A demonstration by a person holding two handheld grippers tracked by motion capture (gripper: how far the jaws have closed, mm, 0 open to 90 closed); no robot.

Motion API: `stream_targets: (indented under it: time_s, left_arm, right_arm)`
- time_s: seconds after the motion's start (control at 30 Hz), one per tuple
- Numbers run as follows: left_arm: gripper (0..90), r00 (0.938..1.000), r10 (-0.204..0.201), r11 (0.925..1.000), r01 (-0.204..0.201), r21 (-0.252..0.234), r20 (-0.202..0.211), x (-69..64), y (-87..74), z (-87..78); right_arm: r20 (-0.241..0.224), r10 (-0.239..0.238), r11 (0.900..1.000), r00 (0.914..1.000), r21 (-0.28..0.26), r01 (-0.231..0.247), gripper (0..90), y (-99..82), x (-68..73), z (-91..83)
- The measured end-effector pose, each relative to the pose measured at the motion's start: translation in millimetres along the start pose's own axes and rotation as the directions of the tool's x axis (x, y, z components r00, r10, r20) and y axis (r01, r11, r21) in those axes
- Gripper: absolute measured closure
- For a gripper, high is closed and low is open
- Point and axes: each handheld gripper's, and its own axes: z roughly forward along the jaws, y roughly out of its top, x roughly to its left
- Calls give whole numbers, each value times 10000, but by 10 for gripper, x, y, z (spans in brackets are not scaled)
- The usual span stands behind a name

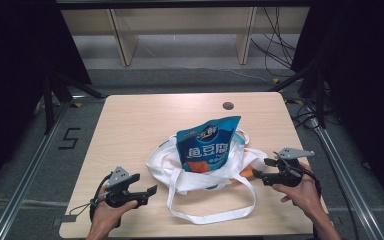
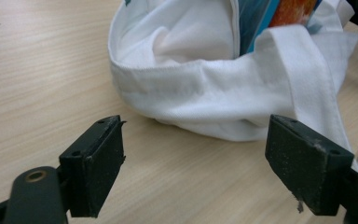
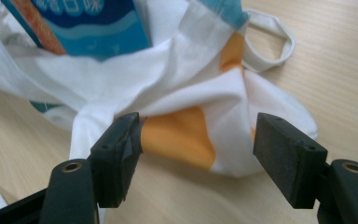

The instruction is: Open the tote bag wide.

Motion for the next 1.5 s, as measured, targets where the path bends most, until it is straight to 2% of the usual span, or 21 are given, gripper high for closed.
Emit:
stream_targets:
  time_s: [0.13,0.23,0.27,0.37,0.4,0.43,0.47,0.53,0.6,0.67,0.7,0.83,0.87,0.93,1.03,1.13,1.17,1.23,1.3,1.47,1.5]
  left_arm:
    - [195,9996,264,9996,-264,86,18,-52,-46,-10]
    - [190,9992,405,9989,-404,223,-69,-107,-84,-14]
    - [189,9990,441,9987,-441,258,-15,-126,-95,-17]
    - [179,9982,605,9976,-607,324,57,-169,-128,-23]
    - [174,9979,646,9972,-648,368,75,-183,-142,-21]
    - [172,9981,602,9975,-605,362,107,-203,-160,-19]
    - [169,9960,883,9948,-887,505,104,-203,-164,-34]
    - [168,9971,763,9959,-765,491,60,-237,-185,-46]
    - [163,9985,524,9979,-529,366,161,-265,-203,-47]
    - [156,9984,542,9977,-548,410,159,-264,-224,-55]
    - [151,9981,579,9977,-586,343,209,-269,-235,-43]
    - [150,9988,416,9971,-431,627,247,-306,-274,-15]
    - [150,9943,1028,9903,-1049,915,275,-270,-261,-24]
    - [151,9982,564,9953,-578,773,201,-321,-272,-6]
    - [151,9963,826,9936,-841,754,228,-315,-269,6]
    - [151,9910,1334,9854,-1336,1056,94,-274,-262,5]
    - [151,9972,742,9931,-748,899,98,-299,-278,18]
    - [151,9978,653,9936,-656,921,56,-285,-276,13]
    - [151,9913,1317,9856,-1308,1070,-14,-232,-259,1]
    - [151,9933,1155,9861,-1155,1192,66,-244,-266,-3]
    - [151,9962,865,9917,-865,952,42,-258,-278,17]
  right_arm:
    - [174,-402,9991,9990,147,400,324,-99,15,-31]
    - [-95,-93,9999,9999,72,94,323,-171,54,-28]
    - [367,-539,9982,9979,287,528,322,-204,34,-40]
    - [-95,-12,9998,10000,180,14,320,-257,95,-46]
    - [213,-274,9990,9994,349,266,319,-270,82,-62]
    - [-32,237,9995,9997,192,-236,318,-290,134,-59]
    - [45,-162,9994,9999,306,160,315,-308,106,-62]
    - [421,-527,9961,9977,728,496,314,-351,103,-86]
    - [153,-158,9977,9998,657,148,312,-397,162,-79]
    - [541,-794,9934,9954,870,745,310,-441,128,-101]
    - [360,-397,9963,9986,774,368,310,-465,171,-110]
    - [274,-554,9949,9981,864,529,309,-553,186,-148]
    - [386,-706,9926,9968,1015,664,308,-574,186,-166]
    - [168,-730,9940,9972,826,714,307,-615,205,-161]
    - [146,-1015,9900,9947,1001,995,297,-682,203,-171]
    - [1,-548,9923,9985,1115,544,289,-720,243,-181]
    - [23,-837,9913,9965,1024,831,289,-719,219,-175]
    - [18,-822,9912,9966,1038,815,286,-722,229,-174]
    - [182,-1063,9888,9942,1076,1038,286,-721,208,-173]
    - [69,-498,9931,9987,1065,488,286,-722,241,-179]
    - [25,-895,9919,9960,908,889,286,-719,197,-160]
